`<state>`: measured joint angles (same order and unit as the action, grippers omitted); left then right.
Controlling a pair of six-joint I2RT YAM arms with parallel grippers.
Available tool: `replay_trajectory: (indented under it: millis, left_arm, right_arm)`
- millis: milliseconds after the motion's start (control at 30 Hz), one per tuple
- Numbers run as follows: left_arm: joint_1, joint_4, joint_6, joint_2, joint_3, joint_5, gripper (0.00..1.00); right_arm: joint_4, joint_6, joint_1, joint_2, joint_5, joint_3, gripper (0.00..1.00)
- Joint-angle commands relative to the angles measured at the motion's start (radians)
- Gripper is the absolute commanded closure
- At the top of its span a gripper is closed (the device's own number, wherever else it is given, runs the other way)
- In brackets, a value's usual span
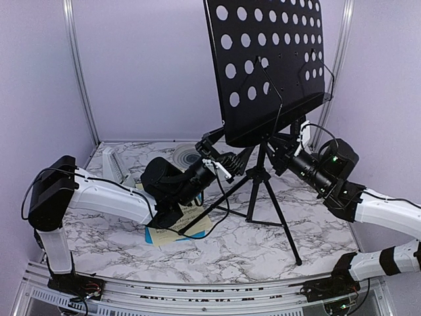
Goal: Pack up the instrument practice props
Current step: Unscrew the knob on the music stand from the music stand.
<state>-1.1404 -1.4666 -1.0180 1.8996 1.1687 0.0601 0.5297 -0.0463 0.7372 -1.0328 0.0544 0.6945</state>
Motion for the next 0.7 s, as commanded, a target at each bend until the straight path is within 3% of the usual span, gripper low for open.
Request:
replay_trajectory:
  millis: [0,167,333,667]
  left_arm:
    - [-0.004,0.027,0.032,0.004,0.049,-0.023,0.34]
    - [-0.004,0.078,0.111,-0.053,-0.013,-0.027,0.33]
    - [-0.004,0.102,0.104,-0.087,-0.048,-0.051,0.31]
    - [-0.001,0.197,-0.068,0.009,0.186,-0.148,0.25]
  right_arm:
    - [-0.041,-0.024,-0.010,0.016,0.149,0.005,1.00]
    - [0.059,-0.074,-0.129,0.021,0.456,-0.035,1.00]
    - [0.041,-0.071,-0.134,0.017,0.412,-0.037,1.00]
    - [0.019,-0.066,-0.135,0.026,0.345,-0.035,1.00]
